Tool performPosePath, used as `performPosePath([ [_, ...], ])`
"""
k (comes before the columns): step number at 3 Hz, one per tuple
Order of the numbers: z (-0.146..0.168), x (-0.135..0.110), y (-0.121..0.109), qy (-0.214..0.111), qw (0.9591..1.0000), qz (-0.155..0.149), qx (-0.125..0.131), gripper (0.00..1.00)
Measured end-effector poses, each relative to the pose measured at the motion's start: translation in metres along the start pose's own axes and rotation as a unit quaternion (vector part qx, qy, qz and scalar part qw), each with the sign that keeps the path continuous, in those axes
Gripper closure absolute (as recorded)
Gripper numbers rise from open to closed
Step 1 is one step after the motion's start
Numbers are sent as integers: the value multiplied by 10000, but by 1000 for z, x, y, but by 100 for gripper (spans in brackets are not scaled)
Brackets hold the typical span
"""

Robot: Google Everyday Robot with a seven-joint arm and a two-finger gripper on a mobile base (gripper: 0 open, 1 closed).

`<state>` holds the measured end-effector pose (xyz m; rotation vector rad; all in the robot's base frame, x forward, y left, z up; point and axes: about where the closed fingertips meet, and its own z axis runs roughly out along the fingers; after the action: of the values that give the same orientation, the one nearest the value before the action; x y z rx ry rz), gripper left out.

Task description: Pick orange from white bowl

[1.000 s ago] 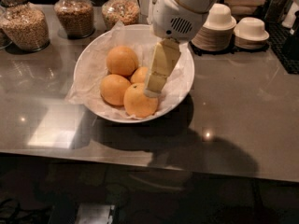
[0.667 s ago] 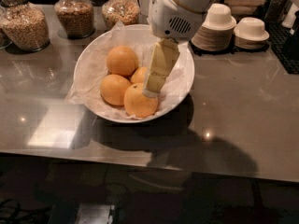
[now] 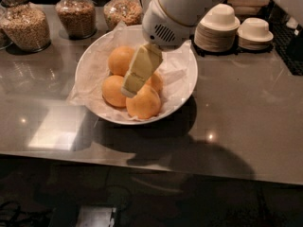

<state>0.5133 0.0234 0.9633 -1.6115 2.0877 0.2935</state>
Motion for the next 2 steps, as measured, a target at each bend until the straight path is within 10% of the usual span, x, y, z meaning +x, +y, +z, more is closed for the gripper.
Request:
performPosePath([
  [2,15,-20,0,-74,9942,1067,111,0],
])
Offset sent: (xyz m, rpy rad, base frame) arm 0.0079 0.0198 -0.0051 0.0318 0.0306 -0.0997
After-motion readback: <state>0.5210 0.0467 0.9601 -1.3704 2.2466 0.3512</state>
